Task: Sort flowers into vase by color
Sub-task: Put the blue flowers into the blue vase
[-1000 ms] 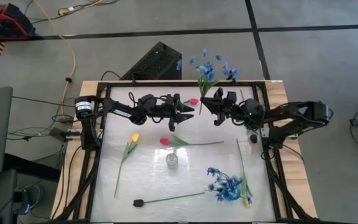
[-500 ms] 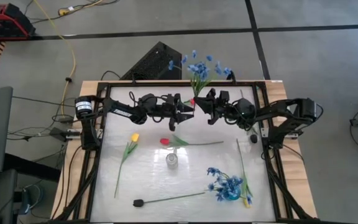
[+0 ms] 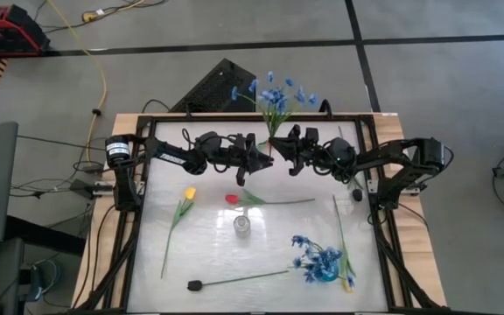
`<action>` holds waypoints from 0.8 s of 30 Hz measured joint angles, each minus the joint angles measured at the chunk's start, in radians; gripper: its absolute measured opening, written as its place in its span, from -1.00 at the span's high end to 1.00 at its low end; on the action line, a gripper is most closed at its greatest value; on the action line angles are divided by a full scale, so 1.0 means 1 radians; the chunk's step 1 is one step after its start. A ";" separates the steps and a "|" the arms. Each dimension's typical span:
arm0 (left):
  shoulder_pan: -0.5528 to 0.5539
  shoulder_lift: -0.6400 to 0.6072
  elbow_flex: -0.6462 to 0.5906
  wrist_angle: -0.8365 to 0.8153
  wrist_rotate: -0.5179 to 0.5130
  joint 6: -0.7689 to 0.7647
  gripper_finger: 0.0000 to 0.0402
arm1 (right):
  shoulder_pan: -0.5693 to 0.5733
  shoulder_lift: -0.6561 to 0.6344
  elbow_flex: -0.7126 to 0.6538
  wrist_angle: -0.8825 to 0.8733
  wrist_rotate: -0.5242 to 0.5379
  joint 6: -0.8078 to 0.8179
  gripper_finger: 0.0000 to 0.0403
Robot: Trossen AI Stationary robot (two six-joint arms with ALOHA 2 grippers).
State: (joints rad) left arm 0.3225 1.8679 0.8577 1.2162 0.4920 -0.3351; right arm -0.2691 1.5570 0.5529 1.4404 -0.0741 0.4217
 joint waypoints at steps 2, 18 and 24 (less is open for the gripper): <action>0.000 0.000 0.000 0.000 0.002 0.000 0.88 | 0.000 0.000 0.000 -0.002 -0.021 0.000 0.77; -0.001 0.000 0.000 0.002 0.083 -0.067 1.00 | -0.065 -0.078 0.000 -0.117 -0.322 0.082 0.43; 0.000 -0.002 0.000 -0.017 0.103 -0.085 1.00 | -0.086 -0.175 0.000 -0.347 -0.399 -0.014 0.07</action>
State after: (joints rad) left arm 0.3225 1.8660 0.8577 1.1995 0.5953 -0.4206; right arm -0.3552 1.3816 0.5526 1.0937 -0.4730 0.4073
